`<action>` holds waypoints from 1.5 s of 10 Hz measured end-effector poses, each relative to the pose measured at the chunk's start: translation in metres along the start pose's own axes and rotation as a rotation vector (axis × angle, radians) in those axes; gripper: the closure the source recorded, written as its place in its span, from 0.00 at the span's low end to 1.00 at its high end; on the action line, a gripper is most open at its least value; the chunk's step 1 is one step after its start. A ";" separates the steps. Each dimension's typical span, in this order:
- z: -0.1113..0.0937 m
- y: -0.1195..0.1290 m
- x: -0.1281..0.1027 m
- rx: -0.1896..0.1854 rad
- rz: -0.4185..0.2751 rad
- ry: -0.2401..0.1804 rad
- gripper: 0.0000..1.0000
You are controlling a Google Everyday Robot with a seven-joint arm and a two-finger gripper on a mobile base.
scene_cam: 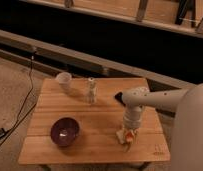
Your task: Place the pepper on the white sponge
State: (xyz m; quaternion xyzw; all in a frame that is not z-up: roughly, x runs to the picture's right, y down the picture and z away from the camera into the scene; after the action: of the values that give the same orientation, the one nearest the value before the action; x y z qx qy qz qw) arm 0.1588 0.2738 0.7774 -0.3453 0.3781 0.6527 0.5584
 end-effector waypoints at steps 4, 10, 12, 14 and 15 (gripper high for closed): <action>-0.003 0.001 -0.003 0.004 -0.001 -0.004 0.45; -0.019 0.003 -0.005 0.018 -0.011 -0.017 0.20; -0.025 0.004 -0.006 0.023 -0.013 -0.025 0.20; -0.031 0.005 -0.006 0.030 -0.008 -0.030 0.20; -0.033 0.006 -0.005 0.032 -0.006 -0.032 0.20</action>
State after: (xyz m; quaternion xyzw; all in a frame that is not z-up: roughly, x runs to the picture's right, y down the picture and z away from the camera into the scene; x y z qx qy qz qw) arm 0.1542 0.2416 0.7669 -0.3271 0.3786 0.6503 0.5716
